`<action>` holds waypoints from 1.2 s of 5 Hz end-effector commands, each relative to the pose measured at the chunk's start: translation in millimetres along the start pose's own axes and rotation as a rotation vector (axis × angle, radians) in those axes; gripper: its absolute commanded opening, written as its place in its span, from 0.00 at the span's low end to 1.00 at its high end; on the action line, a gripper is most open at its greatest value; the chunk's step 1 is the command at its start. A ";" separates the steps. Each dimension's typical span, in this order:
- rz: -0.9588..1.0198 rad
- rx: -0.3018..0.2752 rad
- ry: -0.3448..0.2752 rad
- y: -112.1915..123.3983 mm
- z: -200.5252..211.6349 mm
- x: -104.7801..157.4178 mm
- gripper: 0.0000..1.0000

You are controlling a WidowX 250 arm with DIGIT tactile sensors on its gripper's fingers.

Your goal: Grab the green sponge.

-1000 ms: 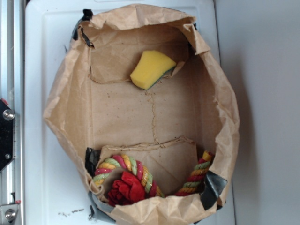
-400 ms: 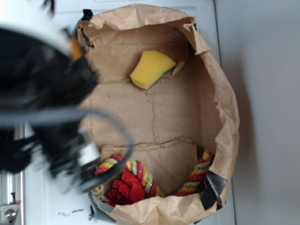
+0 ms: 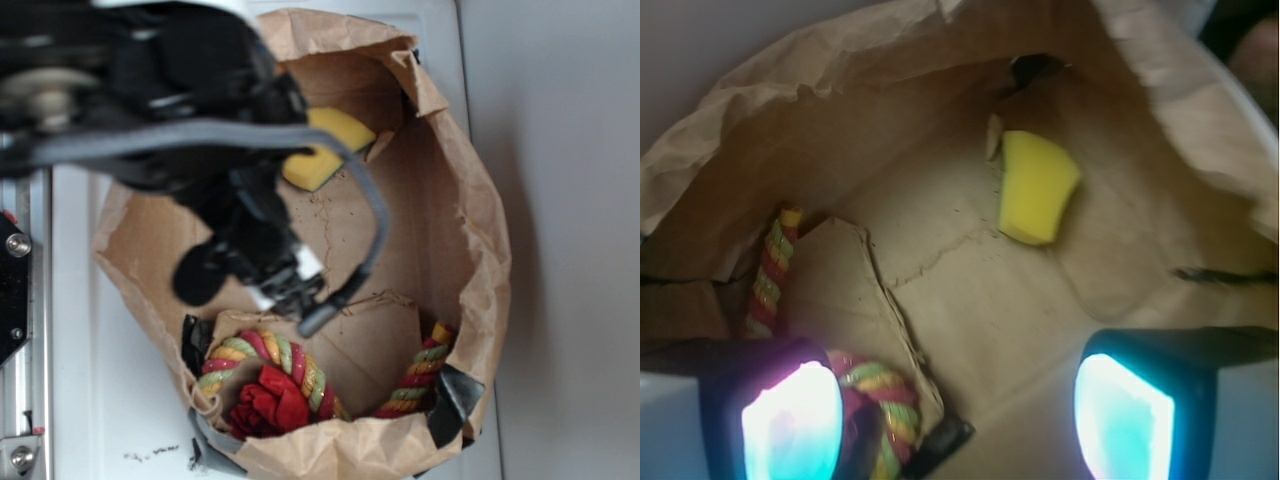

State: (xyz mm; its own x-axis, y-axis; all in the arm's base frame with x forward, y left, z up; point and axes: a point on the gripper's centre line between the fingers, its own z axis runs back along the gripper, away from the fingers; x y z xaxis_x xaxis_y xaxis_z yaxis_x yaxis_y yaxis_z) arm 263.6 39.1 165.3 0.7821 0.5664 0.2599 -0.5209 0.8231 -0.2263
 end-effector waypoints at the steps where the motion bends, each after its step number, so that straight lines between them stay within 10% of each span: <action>1: 0.025 0.042 0.011 22.9 -29.2 16.3 1.00; 3: 0.003 0.100 0.012 48.9 -40.7 7.1 1.00; 6: 0.052 0.083 0.018 60.0 -47.7 64.7 1.00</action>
State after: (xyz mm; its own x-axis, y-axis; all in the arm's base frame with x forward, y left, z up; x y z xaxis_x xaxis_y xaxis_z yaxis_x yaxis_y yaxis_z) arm 300.7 102.9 105.6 0.7882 0.5917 0.1693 -0.5705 0.8057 -0.1595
